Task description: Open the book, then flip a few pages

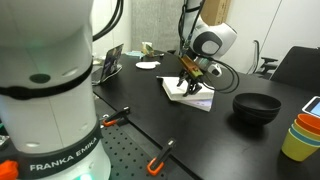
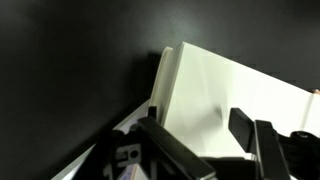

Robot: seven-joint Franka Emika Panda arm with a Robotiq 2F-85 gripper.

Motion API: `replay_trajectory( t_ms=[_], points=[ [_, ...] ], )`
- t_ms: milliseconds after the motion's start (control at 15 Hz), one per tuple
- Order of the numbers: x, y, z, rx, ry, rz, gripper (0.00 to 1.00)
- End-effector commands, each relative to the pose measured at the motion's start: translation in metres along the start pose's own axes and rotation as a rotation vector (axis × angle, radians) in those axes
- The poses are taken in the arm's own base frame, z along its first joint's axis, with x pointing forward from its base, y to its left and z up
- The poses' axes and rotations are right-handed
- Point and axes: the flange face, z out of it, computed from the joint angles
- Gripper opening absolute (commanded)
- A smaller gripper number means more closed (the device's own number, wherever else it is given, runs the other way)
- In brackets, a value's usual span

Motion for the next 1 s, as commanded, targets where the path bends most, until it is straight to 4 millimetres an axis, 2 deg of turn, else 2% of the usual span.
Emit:
replay_trajectory(
  t_ms=[0, 267, 467, 600, 933],
  points=[
    [0.003, -0.006, -0.007, 0.038, 0.001, -0.003, 0.43],
    [0.002, -0.007, -0.013, 0.045, 0.002, 0.008, 0.16],
    [0.001, -0.008, -0.021, 0.065, 0.009, 0.017, 0.10],
    [0.001, -0.010, -0.027, 0.083, 0.013, 0.023, 0.14],
    [0.000, -0.019, -0.040, 0.162, 0.000, 0.006, 0.16]
  ],
)
